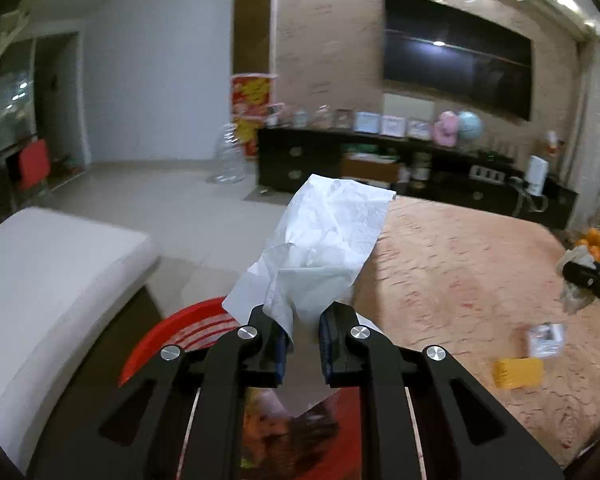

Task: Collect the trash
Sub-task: 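Lift tissue and mesh cloth and carry both over the red wastebasket, then open both tools over the wastebasket to drop tissue and mesh cloth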

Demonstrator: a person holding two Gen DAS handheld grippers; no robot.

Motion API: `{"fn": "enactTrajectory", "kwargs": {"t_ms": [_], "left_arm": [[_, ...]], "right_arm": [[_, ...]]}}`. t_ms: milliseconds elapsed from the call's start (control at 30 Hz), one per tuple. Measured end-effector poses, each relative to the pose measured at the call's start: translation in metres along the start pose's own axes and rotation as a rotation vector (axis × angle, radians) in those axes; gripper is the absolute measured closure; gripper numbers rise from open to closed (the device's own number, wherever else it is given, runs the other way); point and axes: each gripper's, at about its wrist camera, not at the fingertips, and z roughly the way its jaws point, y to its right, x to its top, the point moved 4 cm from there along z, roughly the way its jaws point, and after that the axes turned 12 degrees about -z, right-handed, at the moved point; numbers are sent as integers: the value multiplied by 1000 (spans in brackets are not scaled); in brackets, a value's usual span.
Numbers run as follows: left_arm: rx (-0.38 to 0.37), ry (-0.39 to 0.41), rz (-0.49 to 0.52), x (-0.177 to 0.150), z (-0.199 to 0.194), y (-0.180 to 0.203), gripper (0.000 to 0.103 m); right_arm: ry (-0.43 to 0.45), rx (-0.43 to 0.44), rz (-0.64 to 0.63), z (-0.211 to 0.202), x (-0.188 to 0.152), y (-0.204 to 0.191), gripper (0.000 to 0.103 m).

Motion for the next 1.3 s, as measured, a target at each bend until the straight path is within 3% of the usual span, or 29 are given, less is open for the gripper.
{"fn": "enactTrajectory", "kwargs": {"t_ms": [233,467,600,900,1033,1100,1300], "left_arm": [[81,-12,-65,4,4,-37,91],[142,-72,-72,-3,15,-57,91],[156,-125,-84,-10,23,-64,91],[188,-183,-88,-21,32,-80,86],[195,-190,-106,-21,30,-84,58],[199,-173,-108,-19,27,-85,54],[200,-132,-111,-14,22,-84,34]], "right_arm": [[-19,93,-74,32,19,-51,60],[-26,275,-167,51,45,-124,60],[-47,366,-190,63,43,-158,60],[-111,457,-213,82,35,-194,55],[-119,489,-214,80,29,-201,40],[-112,491,-209,78,29,-201,34],[-106,478,-174,75,31,-187,31]]}}
